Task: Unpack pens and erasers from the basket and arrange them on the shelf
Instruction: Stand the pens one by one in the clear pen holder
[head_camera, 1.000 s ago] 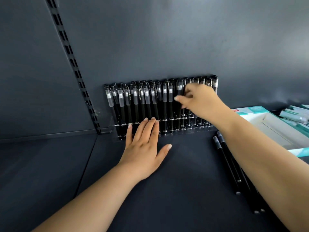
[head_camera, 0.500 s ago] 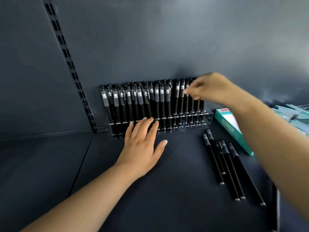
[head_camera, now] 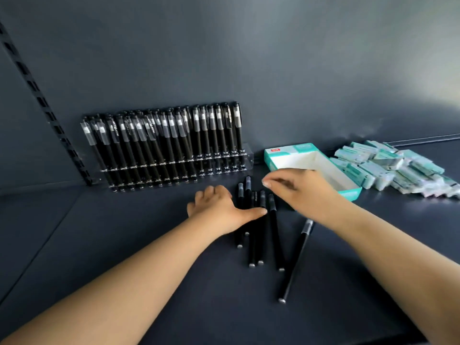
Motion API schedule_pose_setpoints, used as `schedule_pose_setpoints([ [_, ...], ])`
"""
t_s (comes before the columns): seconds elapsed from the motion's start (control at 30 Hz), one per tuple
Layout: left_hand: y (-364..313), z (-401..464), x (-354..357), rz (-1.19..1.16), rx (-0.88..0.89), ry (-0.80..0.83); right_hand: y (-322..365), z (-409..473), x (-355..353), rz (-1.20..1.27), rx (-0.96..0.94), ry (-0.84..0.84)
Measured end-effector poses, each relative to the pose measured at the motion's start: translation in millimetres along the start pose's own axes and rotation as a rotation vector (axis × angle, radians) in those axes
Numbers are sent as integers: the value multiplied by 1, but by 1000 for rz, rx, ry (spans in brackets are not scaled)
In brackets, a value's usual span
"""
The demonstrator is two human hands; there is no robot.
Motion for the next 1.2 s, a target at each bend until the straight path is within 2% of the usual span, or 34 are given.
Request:
schedule_pose_setpoints([
  [0.17,-3,3,0,-22,-46,182,5,-5,11,-131,-148,113],
  [0.27,-5,2,-1,-41,-41,278,7,-6,20,-259,-227,251],
  [0.4,-3,-1,-7,-22,-41,268,-4,-13,29,-441,-138,397],
  [0.6,-4,-5,-11,-124,-24,302,-4,-15,29,-457,-105,423],
  [0.77,7,-6,-19,-329,-21,309,-3,-14,28,-447,-117,399],
  [0.87,16,-9,-25,-637,44,375,7,-7,19,-247,-140,229],
  [0.97,20,-17,-34,-1023,166,404,32,9,2,299,-79,-7],
  [1.03,26,-20,-43,-1141,250,287,50,22,1,491,-91,-65],
  [1.13,41,-18,-50,-1130,326,48,64,38,8,522,-70,-123],
  [1.2,52,-15,-48,-1119,332,-40,67,44,16,539,-42,-135],
])
Point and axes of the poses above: each hand's wrist, its own z-axis towards the middle knuckle, its own x-axis out of the palm, y = z × x, the point moved 6 cm from there along z, towards the middle knuckle, and after that the axes turned 10 degrees about -x, right-handed, at the moved point
